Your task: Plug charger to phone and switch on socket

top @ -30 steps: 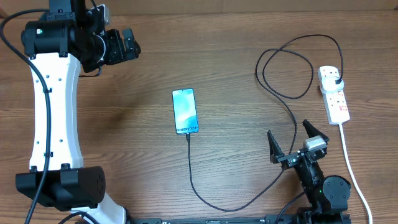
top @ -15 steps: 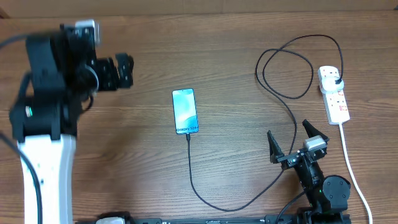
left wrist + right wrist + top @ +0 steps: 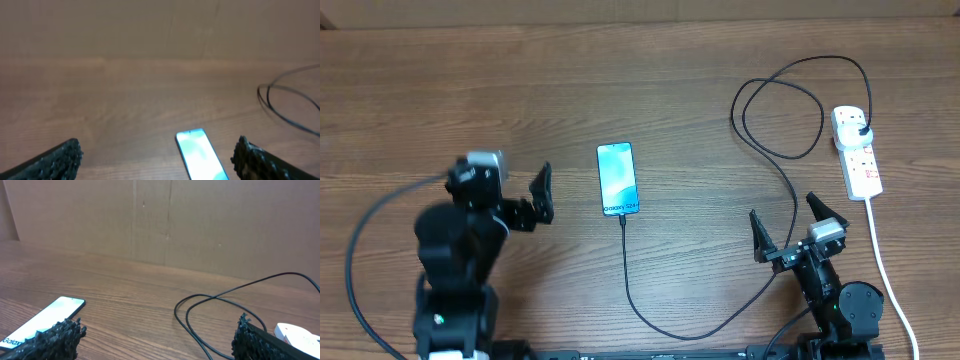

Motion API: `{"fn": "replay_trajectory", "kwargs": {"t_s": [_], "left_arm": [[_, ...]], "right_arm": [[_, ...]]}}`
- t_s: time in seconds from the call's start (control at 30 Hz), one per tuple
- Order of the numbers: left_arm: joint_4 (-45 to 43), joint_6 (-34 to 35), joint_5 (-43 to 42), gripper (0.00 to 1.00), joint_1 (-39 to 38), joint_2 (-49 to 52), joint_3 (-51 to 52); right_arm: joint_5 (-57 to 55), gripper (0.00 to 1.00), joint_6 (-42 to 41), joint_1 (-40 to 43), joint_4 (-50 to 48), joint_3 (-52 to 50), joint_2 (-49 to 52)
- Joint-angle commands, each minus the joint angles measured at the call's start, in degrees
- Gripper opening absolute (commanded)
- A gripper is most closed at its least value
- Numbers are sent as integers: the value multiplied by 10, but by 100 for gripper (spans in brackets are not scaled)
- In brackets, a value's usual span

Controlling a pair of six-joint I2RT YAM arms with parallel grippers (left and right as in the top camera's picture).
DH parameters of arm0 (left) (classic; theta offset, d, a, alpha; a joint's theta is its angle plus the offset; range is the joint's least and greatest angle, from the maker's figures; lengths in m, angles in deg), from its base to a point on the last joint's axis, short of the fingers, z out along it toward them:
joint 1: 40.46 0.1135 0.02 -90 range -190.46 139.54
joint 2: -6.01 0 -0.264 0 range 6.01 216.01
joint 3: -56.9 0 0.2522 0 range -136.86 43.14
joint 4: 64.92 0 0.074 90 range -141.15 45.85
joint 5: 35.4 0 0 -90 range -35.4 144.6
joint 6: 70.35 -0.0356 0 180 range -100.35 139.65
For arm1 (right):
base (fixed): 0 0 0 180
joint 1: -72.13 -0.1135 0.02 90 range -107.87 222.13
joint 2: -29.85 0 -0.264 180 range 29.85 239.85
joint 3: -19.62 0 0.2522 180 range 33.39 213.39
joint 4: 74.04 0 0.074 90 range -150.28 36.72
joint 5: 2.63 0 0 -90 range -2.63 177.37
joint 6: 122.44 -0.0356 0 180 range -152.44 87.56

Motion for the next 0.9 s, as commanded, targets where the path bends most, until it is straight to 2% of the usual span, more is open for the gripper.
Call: {"fn": "replay_trajectory", "kwargs": {"t_s": [0.0,0.17,0.3,0.6,0.77,0.87], "left_arm": [[-69,-13,-1,100,-4,-64,88],[-163,-26,0,100,-4,-143,188],[-182,-33,5,100,-4,-198,240],[-180,-65,5,100,-5,-329,325],[-85,-69,12,100,-5,-383,328],[-86,-62,13,100,-5,-383,328]], "right_arm": [[2,100,1,-3,-3,-6,-7],[2,100,1,-3,-3,-6,-7],[2,100,1,-3,-3,-6,-7],[2,100,1,-3,-3,-6,-7],[2,100,1,-3,-3,-6,-7],[2,100,1,-3,-3,-6,-7]]}}
